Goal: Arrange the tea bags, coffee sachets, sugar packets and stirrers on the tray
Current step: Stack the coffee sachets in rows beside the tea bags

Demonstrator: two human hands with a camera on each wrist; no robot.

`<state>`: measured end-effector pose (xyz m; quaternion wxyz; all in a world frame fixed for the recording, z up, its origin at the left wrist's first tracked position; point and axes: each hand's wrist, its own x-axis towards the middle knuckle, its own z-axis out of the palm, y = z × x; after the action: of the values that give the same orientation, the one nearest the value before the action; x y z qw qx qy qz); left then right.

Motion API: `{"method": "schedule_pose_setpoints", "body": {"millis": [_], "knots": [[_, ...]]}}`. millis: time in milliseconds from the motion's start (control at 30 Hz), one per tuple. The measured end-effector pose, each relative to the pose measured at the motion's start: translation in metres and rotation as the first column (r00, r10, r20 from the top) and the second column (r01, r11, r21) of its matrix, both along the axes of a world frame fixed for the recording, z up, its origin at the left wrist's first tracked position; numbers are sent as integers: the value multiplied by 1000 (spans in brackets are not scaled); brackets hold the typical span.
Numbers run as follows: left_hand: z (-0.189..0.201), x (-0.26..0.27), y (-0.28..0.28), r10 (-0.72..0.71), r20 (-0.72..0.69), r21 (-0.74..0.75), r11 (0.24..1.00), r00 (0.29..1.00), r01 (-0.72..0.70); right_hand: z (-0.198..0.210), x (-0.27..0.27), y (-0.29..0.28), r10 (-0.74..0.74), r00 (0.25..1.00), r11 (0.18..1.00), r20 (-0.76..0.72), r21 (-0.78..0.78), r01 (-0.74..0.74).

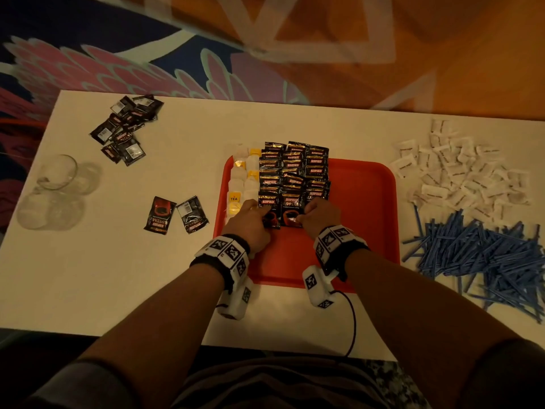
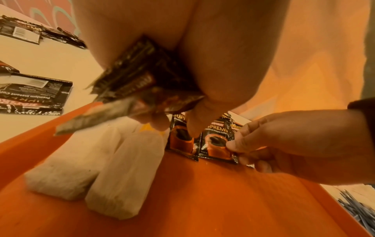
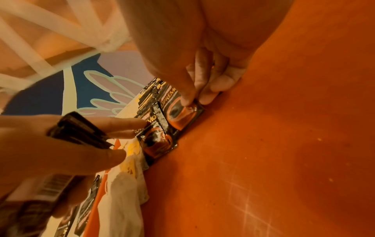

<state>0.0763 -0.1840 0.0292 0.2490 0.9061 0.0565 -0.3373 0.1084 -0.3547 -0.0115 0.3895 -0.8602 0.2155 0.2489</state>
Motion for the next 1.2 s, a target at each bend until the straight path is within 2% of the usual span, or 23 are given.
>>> {"method": "schedule_pose_setpoints", "body": {"millis": [367, 500, 567, 633, 733, 800, 867, 1033, 1200], "knots": [[-8, -1, 4, 46, 82, -41, 998, 996, -42, 0, -2, -3, -9, 1000, 1000, 22, -11, 10], [-8, -2, 5, 169, 169, -82, 984, 971, -157, 4, -4, -7, -3, 1000, 1000, 23, -27, 3], [-5, -1, 6, 294, 172, -163, 950, 940, -267, 8, -4, -9, 3, 1000, 999, 25, -39, -2], [1, 0, 5, 451, 58, -301, 859, 891, -415, 15, -4, -11, 9, 1000, 999, 29, -43, -8], [15, 3, 5, 643, -212, -483, 586, 736, -651, 28, -6, -13, 77, 995, 997, 57, -20, -76], [23, 4, 3, 651, -370, -544, 427, 663, -723, 39, -9, -13, 123, 989, 990, 87, 59, -129], [31, 5, 2, 616, -427, -588, 367, 662, -721, 50, -11, -10, 175, 977, 972, 119, 138, -191], [36, 2, 3, 621, -294, -648, 429, 726, -630, 77, -18, -6, 129, 986, 897, 107, 411, -162], [45, -4, -4, 630, -207, -698, 441, 748, -564, 101, -22, -9, 143, 979, 877, 146, 440, -194]]}}
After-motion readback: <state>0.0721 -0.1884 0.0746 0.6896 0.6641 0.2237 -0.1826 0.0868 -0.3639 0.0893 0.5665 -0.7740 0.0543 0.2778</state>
